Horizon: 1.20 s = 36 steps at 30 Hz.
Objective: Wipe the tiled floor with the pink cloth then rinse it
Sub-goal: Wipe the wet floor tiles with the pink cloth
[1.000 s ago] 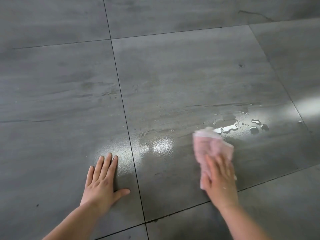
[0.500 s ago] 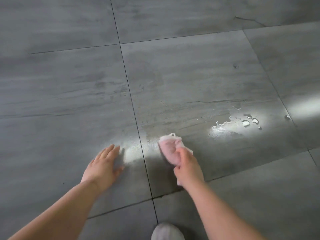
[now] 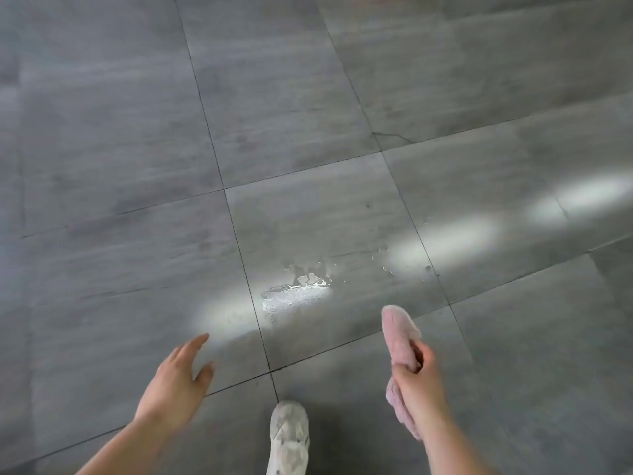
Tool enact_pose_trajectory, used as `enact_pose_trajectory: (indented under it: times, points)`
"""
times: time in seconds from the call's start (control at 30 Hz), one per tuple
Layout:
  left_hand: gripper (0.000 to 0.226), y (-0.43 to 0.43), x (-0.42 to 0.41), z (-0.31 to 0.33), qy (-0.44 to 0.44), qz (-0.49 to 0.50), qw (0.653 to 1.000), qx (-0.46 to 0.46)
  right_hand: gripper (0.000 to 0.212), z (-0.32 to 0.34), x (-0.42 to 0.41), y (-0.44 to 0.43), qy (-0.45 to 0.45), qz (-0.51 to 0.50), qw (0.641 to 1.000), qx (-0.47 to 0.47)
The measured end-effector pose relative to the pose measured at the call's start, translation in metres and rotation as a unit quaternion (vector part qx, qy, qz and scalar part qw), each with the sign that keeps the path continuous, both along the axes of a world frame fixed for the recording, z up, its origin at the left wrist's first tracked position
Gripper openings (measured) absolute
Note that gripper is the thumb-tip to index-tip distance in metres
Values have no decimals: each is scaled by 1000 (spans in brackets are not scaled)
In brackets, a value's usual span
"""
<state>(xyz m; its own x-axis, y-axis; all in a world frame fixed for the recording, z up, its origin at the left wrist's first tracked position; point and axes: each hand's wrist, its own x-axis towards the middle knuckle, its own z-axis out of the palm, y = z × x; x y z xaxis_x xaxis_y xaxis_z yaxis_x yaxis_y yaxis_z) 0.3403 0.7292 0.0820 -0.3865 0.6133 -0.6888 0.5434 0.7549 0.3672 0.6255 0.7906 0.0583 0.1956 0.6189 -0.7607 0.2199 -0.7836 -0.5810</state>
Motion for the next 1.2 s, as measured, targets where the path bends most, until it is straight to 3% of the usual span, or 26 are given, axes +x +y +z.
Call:
enact_pose_trajectory:
  times: [0.23,0.5,0.7,0.87,0.97,1.07,1.2]
  points:
    - [45,27,-12,45,33,-15,999,8,45,48,3,41,-6,-39,999,18]
    - [45,96,-7,-9,28,-104,994,-27,39,16,2,104,-34,-37,998,42]
    - [50,168,18,-146,28,-174,984,-10,30,-114,21,166,-140,4,987,79]
    - [57,208,12,-292,46,-199,978,32,44,-278,24,204,-241,121,953,135]
    - [86,221,-11,-368,68,-227,971,19,43,-361,15,209,-253,195,936,146]
    - [134,225,-35,-413,63,-223,972,29,38,-415,5,200,-280,279,884,249]
    - [136,210,-56,-440,58,-250,964,70,42,-445,0,182,-278,446,738,422]
